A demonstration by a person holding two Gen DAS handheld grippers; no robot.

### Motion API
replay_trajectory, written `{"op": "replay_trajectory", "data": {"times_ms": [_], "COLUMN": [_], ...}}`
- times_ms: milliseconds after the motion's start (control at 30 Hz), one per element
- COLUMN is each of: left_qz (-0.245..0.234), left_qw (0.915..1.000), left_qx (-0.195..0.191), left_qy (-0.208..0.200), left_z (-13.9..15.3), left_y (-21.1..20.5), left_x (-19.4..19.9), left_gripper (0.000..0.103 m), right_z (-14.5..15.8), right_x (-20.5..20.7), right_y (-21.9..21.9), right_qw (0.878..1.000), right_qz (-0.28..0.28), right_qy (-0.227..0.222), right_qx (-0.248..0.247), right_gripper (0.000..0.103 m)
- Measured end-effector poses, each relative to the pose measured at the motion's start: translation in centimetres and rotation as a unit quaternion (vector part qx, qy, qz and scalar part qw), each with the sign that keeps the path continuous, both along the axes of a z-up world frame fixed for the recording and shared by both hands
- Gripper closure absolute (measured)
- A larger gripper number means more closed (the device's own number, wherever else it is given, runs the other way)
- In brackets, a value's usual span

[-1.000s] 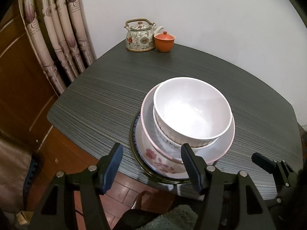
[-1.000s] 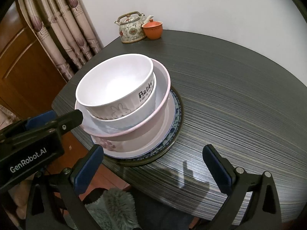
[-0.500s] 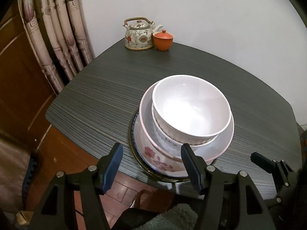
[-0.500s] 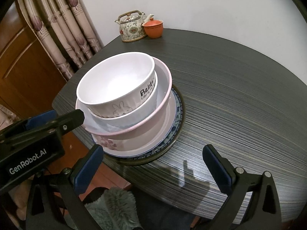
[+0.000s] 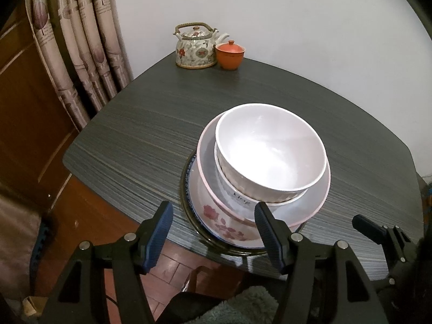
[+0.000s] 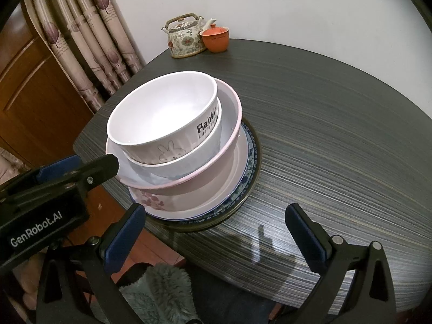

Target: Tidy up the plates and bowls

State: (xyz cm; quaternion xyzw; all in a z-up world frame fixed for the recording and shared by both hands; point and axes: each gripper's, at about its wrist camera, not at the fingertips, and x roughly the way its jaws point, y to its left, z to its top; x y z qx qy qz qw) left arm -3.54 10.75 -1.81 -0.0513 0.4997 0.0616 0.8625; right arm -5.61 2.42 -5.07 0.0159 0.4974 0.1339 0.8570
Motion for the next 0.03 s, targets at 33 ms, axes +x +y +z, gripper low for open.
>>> {"op": "replay_trajectory", "data": {"times_ms": [33], "left_qz": [0.002], "left_qw": [1.0000], "left_qx": [-0.001], "left_qy": [0.000], "left_z": [-0.01], "left_y": [0.04], "left_x": [0.01], "left_gripper": [0.039], "right_z": [-0.01], "right_x": [-0.01], "right_y": [-0.03], "right_qw": [1.000], "right_qz": [0.000], "right_qy": [0.000], "right_qx": [0.000], "right_gripper": [0.001]}}
